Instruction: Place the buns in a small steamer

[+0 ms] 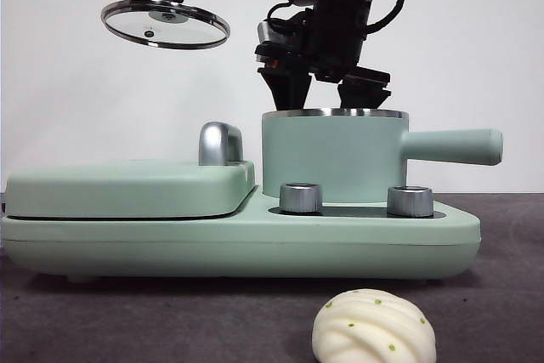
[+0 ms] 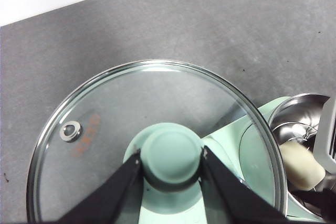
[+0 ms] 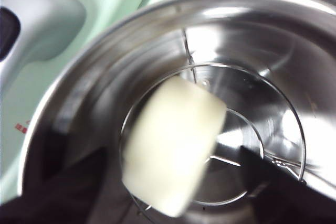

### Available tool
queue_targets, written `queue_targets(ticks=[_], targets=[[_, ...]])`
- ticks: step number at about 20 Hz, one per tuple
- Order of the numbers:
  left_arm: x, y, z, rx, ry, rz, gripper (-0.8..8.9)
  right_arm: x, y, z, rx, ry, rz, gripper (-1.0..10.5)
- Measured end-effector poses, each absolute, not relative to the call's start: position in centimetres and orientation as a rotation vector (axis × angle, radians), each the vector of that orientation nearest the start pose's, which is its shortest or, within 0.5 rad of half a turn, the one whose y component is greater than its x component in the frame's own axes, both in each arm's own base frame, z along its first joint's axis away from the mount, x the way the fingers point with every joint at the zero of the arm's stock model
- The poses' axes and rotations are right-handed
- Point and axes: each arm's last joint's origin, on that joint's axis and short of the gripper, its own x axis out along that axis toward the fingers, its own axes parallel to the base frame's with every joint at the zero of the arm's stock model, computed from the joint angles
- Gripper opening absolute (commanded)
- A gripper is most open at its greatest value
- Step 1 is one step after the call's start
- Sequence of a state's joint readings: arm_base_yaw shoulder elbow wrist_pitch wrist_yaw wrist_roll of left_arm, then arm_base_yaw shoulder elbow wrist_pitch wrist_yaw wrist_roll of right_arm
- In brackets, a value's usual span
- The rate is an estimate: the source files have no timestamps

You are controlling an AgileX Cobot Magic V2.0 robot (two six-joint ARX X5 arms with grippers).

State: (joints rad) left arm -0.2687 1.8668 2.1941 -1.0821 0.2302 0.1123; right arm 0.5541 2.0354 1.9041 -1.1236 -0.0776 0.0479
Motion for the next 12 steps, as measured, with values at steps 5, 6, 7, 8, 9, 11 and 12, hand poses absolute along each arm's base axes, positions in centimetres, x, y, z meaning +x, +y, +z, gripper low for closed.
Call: queue_targets(ticks=[5, 6, 7, 8, 9, 11, 12], targets=[[36.4, -10.7, 42.6, 0.119, 0.734, -0.517, 0.12, 35.7, 22.0, 28.0, -0.252, 1.237, 0.511, 4.7], [36.4, -10.7, 42.6, 0.120, 0.734, -0.517, 0.12, 35.8, 22.0, 28.5, -0.249, 1.228, 0.511, 4.7], [36.4, -10.7, 42.6, 0.120, 0.734, -0.518, 0.12, 35.8, 21.9, 29.3, -0.244, 1.212, 0.513, 4.7], [36.4, -10.7, 42.6, 0.120, 0.734, -0.517, 0.12, 35.6, 21.9, 30.1, -0.241, 1.199, 0.515, 4.7], [36.4, -10.7, 42.6, 0.120, 0.734, -0.518, 0.12, 35.3, 21.6, 31.2, -0.239, 1.190, 0.517, 4.7], [36.4, -10.7, 42.6, 0.120, 0.734, -0.517, 0.12, 33.9, 20.8, 33.7, -0.235, 1.176, 0.519, 4.7], [36.4, -10.7, 42.6, 0.120, 0.734, -0.517, 0.12, 33.1, 20.3, 34.7, -0.233, 1.172, 0.521, 4.7]])
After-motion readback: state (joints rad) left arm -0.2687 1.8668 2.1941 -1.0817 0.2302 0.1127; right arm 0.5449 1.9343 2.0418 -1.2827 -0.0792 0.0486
